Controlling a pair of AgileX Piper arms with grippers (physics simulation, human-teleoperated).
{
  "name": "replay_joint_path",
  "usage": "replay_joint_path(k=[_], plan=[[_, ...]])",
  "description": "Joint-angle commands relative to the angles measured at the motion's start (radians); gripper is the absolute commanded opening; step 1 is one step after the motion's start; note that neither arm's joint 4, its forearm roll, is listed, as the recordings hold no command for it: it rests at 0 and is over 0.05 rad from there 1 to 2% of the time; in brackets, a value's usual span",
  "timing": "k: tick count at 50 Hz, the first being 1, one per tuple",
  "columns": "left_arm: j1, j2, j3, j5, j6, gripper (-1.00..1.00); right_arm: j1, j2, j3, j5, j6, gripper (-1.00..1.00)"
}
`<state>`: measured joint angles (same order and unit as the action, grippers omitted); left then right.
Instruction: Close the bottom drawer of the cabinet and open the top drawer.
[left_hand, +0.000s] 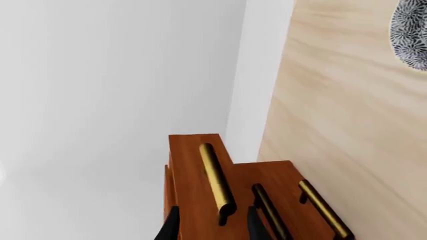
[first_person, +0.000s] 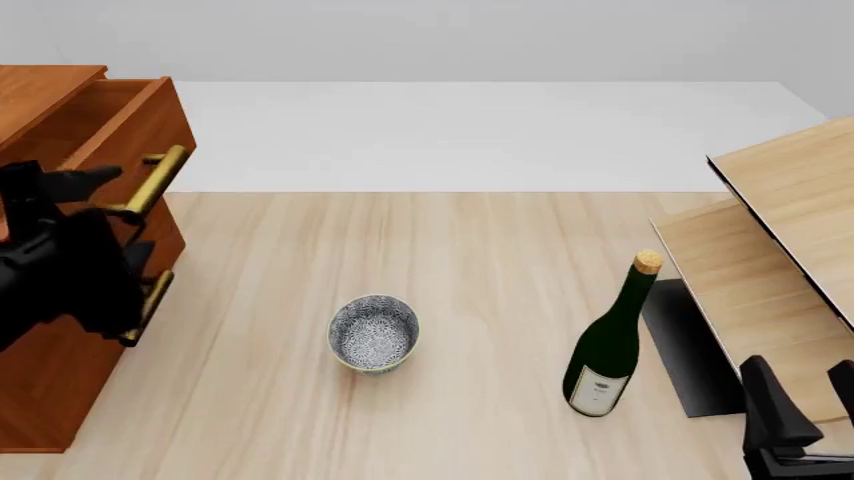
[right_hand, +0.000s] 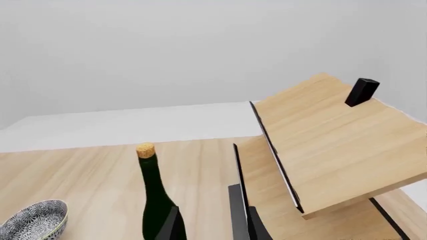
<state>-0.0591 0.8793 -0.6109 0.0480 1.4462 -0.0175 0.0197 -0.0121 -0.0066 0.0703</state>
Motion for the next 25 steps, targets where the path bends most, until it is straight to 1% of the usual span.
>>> replay_joint_path(k=[1, 5, 9, 10, 11, 12, 13, 14, 15, 16, 18, 19, 21, 22, 23, 24, 25], plan=[[-0.048, -0.031, -0.105, 0.144, -0.102, 1.00, -0.008, 0.002, -0.001, -0.001, 0.004, 1.00], [-0.067, -0.014, -0.194, 0.233, -0.182, 1.00, -0.012, 0.012, -0.002, -0.009, 0.012, 1.00], [-0.053, -0.007, -0.237, 0.247, -0.198, 1.00, -0.011, 0.020, -0.002, -0.016, 0.015, 1.00], [-0.054, 0.006, -0.268, 0.261, -0.219, 1.00, -0.010, 0.023, -0.001, -0.019, 0.016, 1.00], [-0.054, 0.006, -0.268, 0.261, -0.219, 1.00, -0.010, 0.024, -0.001, -0.019, 0.016, 1.00], [-0.059, 0.023, -0.306, 0.292, -0.250, 1.00, -0.011, 0.029, -0.001, -0.023, 0.018, 1.00], [-0.058, 0.025, -0.306, 0.288, -0.244, 1.00, -0.011, 0.031, -0.001, -0.025, 0.019, 1.00], [-0.065, 0.046, -0.341, 0.312, -0.274, 1.00, -0.012, 0.033, -0.002, -0.027, 0.021, 1.00], [-0.070, 0.055, -0.357, 0.329, -0.287, 1.00, -0.012, 0.034, -0.001, -0.028, 0.021, 1.00], [-0.067, 0.072, -0.401, 0.353, -0.324, 1.00, -0.012, 0.037, -0.001, -0.030, 0.024, 1.00], [-0.068, 0.086, -0.430, 0.374, -0.341, 1.00, -0.013, 0.039, -0.001, -0.032, 0.025, 1.00], [-0.076, 0.108, -0.485, 0.412, -0.392, 1.00, -0.013, 0.039, -0.001, -0.032, 0.026, 1.00], [-0.075, 0.116, -0.515, 0.433, -0.415, 1.00, -0.012, 0.040, -0.001, -0.032, 0.027, 1.00], [-0.088, 0.130, -0.536, 0.456, -0.433, 1.00, -0.011, 0.039, -0.001, -0.032, 0.026, 1.00], [-0.096, 0.152, -0.575, 0.492, -0.475, 1.00, -0.010, 0.037, -0.001, -0.029, 0.026, 1.00], [-0.094, 0.154, -0.580, 0.495, -0.476, 1.00, -0.009, 0.035, -0.001, -0.027, 0.026, 1.00], [-0.094, 0.163, -0.604, 0.508, -0.498, 1.00, -0.008, 0.033, -0.001, -0.025, 0.026, 1.00]])
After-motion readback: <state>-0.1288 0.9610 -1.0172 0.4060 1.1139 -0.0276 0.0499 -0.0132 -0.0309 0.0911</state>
